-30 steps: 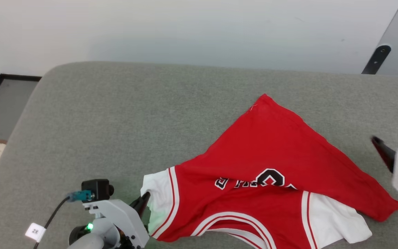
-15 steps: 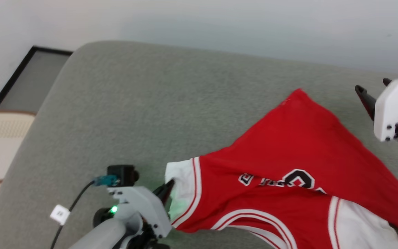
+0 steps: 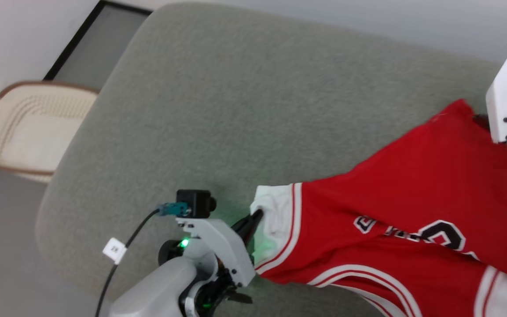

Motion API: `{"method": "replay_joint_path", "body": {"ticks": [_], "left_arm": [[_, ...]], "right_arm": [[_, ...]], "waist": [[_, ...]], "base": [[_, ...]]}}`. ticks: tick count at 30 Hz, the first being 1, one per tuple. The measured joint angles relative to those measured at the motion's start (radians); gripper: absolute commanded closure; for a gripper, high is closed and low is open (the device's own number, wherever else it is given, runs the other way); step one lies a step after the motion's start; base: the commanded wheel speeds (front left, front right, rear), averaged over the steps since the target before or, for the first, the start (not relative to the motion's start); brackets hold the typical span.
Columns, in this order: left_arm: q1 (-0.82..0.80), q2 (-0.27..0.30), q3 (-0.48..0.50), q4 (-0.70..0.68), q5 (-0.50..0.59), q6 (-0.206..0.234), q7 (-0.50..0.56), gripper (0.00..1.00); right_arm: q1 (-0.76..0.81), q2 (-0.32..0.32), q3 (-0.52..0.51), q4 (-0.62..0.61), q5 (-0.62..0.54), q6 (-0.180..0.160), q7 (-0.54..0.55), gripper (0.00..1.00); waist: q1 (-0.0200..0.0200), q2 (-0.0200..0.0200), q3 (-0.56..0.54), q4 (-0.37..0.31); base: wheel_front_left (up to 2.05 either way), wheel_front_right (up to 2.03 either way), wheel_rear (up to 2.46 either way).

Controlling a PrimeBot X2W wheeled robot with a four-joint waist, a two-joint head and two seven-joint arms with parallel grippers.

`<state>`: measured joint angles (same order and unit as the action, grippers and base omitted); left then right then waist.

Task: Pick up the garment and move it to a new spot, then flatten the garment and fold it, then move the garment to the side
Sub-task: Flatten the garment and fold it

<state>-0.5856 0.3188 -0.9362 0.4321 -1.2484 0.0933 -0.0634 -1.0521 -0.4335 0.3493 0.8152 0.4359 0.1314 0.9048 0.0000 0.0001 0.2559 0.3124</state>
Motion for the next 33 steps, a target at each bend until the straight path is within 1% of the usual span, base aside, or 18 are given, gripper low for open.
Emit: {"method": "replay_joint_path", "body": {"ticks": [7,15,16,17,18,24,29,33], "left_arm": [[-0.032,-0.049,-0.006,0.049,0.002,-0.040,-0.010,1.00],[-0.060,-0.089,-0.006,0.096,0.002,-0.077,-0.026,1.00],[-0.063,-0.092,-0.006,0.101,0.002,-0.082,-0.026,1.00],[-0.065,-0.093,-0.006,0.106,0.002,-0.085,-0.030,1.00],[-0.066,-0.095,-0.005,0.111,0.001,-0.087,-0.030,1.00],[-0.069,-0.102,0.000,0.143,-0.002,-0.095,-0.035,1.00],[-0.067,-0.093,0.006,0.166,-0.010,-0.102,-0.035,1.00],[-0.065,-0.080,0.011,0.182,-0.016,-0.102,-0.025,1.00]], "right_arm": [[-0.080,0.010,-0.021,0.175,-0.075,0.000,0.076,0.00],[-0.168,0.018,-0.119,0.324,-0.180,0.000,0.072,0.00],[-0.178,0.019,-0.129,0.338,-0.196,0.000,0.072,0.03],[-0.187,0.021,-0.133,0.351,-0.211,0.000,0.072,0.57],[-0.196,0.024,-0.135,0.358,-0.227,0.000,0.072,1.00],[-0.217,0.056,-0.176,0.394,-0.282,0.000,0.044,1.00],[-0.215,0.080,-0.204,0.413,-0.312,0.000,0.022,1.00],[-0.206,0.094,-0.237,0.422,-0.323,0.000,-0.024,1.00]], "waist": [[0.0000,0.0000,0.066,0.062],[0.0000,0.0000,0.124,0.117],[0.0000,0.0000,0.130,0.122],[0.0000,0.0000,0.134,0.125],[0.0000,0.0000,0.137,0.129],[0.0000,0.0000,0.125,0.124],[0.0000,0.0000,0.100,0.102],[0.0000,0.0000,0.077,0.078]], "base": [[0.00,0.00,0.00],[0.00,0.00,0.00],[0.00,0.00,0.00],[0.00,0.00,0.00],[0.00,0.00,0.00],[0.00,0.00,0.00],[0.00,0.00,0.00],[0.00,0.00,0.00]]}}
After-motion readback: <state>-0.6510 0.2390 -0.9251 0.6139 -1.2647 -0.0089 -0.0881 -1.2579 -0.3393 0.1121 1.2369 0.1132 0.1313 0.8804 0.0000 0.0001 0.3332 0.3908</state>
